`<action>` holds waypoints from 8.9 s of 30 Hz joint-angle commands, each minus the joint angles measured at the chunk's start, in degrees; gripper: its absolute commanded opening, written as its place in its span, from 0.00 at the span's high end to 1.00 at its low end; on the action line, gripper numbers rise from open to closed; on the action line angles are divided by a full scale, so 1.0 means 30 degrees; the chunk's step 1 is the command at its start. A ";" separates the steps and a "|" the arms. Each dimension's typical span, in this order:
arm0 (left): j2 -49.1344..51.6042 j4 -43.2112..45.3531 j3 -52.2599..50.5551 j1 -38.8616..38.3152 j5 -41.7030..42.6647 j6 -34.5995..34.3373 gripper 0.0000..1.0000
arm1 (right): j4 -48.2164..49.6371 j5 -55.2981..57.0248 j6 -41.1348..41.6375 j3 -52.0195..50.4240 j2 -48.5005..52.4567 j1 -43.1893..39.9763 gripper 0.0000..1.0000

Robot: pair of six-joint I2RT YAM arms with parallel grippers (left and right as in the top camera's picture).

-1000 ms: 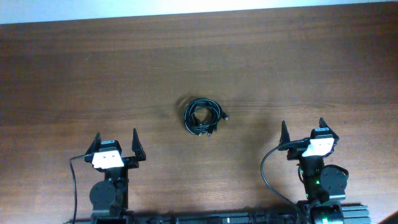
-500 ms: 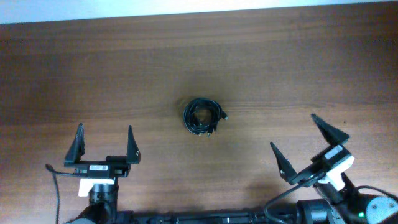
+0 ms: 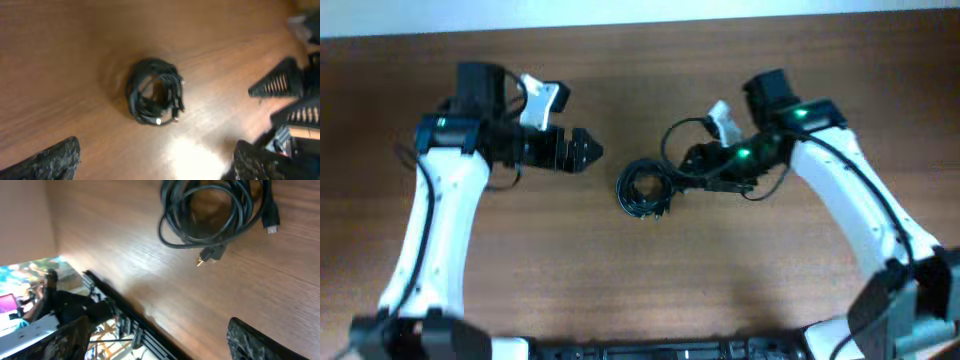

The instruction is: Untangle cables

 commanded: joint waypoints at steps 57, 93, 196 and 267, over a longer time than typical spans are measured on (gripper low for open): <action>0.8597 -0.0401 0.2426 -0.0233 -0.4095 -0.6062 0.01 | 0.5778 0.6608 0.9391 0.2084 0.4860 0.5683 0.96; 0.8590 -0.1923 0.2506 0.3344 0.5224 -1.0258 0.39 | 0.1450 0.4386 0.0954 0.7198 0.4940 0.4597 0.14; 0.0918 2.1828 0.6135 -0.1894 1.3690 -1.8498 1.00 | -1.0032 0.9945 0.7125 3.0119 0.7380 -0.1049 0.02; 1.0732 1.7282 0.6149 0.5603 -1.4345 -0.4262 0.84 | -0.6054 0.9646 0.1960 1.0302 0.1770 0.5952 0.03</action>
